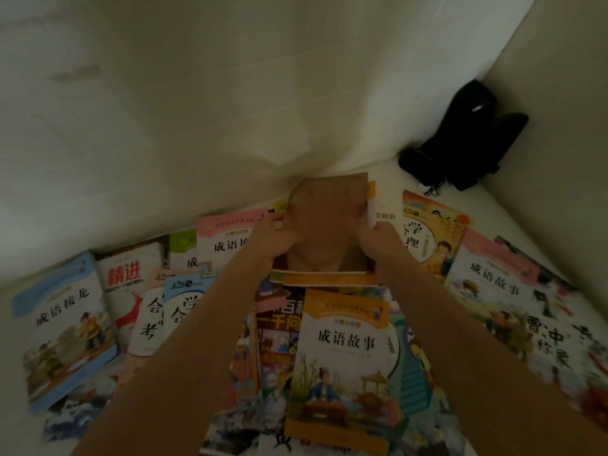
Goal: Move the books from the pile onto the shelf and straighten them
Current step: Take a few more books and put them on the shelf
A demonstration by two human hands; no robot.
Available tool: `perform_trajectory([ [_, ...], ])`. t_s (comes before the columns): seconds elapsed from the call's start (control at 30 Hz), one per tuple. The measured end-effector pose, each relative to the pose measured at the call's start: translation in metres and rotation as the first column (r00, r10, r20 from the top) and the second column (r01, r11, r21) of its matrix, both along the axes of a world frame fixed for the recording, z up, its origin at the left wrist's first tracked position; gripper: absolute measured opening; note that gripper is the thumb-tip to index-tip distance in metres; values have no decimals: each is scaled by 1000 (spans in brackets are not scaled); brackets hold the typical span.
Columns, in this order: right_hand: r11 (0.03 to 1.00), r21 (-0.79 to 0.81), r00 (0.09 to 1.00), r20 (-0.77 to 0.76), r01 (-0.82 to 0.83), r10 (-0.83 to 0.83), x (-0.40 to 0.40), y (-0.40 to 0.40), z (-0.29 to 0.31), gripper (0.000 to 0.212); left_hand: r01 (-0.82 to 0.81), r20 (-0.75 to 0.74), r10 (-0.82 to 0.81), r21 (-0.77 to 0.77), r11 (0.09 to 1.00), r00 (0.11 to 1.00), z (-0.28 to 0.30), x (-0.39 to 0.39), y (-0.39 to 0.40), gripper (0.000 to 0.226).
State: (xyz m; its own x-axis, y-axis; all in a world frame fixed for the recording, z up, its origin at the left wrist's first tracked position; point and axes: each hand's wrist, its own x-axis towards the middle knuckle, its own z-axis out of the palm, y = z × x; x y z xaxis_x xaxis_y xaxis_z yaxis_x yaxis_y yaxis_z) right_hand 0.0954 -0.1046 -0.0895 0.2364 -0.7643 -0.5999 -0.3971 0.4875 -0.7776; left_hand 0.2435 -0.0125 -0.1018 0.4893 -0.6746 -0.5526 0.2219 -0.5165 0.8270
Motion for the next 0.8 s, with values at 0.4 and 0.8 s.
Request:
perform_trajectory([
  [0.4, 992, -122, 997, 60, -42, 50, -114, 102, 43, 30, 83, -16, -83, 16, 996, 996, 49, -90, 93, 38],
  [0.8, 997, -69, 998, 53, -37, 41, -150, 163, -24, 27, -5, -7, 7, 203, 979, 1000, -10, -143, 140, 55],
])
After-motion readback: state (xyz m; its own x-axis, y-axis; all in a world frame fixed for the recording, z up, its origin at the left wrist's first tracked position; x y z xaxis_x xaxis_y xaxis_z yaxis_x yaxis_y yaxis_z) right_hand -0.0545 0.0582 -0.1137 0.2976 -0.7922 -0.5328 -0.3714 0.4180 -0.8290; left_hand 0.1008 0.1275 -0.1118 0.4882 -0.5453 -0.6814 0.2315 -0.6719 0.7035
